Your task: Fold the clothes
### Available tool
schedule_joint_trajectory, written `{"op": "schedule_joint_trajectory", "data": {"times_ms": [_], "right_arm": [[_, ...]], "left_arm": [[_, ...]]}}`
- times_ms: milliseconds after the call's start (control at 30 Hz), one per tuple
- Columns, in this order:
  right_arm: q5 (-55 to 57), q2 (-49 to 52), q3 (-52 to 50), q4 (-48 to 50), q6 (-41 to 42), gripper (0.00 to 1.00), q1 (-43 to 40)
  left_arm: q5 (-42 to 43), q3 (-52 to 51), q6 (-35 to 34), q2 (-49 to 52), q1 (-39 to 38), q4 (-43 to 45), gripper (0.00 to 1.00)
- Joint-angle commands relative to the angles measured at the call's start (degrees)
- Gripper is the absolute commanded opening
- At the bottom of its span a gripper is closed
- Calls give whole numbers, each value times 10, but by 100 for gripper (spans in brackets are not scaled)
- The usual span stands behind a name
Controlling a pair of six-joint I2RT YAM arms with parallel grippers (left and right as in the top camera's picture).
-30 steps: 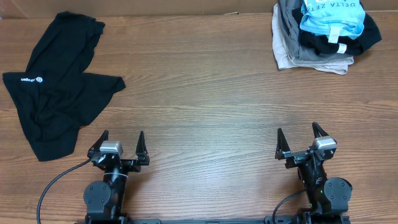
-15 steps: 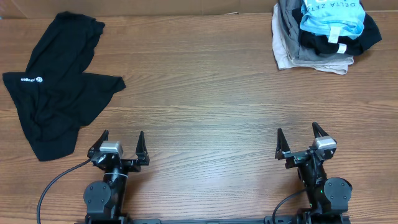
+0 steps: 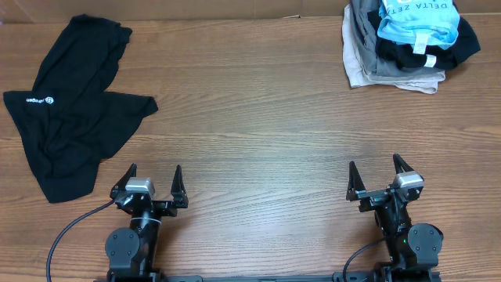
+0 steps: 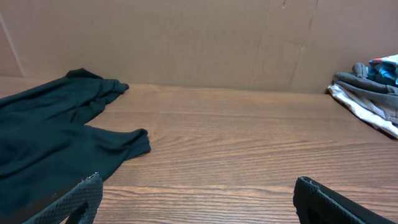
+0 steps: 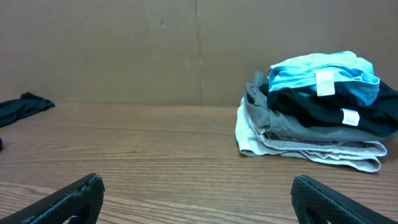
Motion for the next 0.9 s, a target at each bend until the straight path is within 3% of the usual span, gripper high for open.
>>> {"op": "schedule_joint_trajectory", "data": {"times_ms": [0,367,500,633,867], "right_arm": [[6,-6,-6,2,2,100,-2],[6,-6,-6,5,2,100,-2],[4,-6,-6,10,2,100,-2],[-42,-6,-6,83,28,100,-2],[-88,0,25,132,35,100,-2]], "left_arm": [[0,-2,8,-6,5,-1,100],[-11,-2,8,-6,6,3,100],[-10,-2,-24,-6,6,90,100],[-10,-2,-66,-6,6,196,100],[-10,80,-42,17,6,111,100]]}}
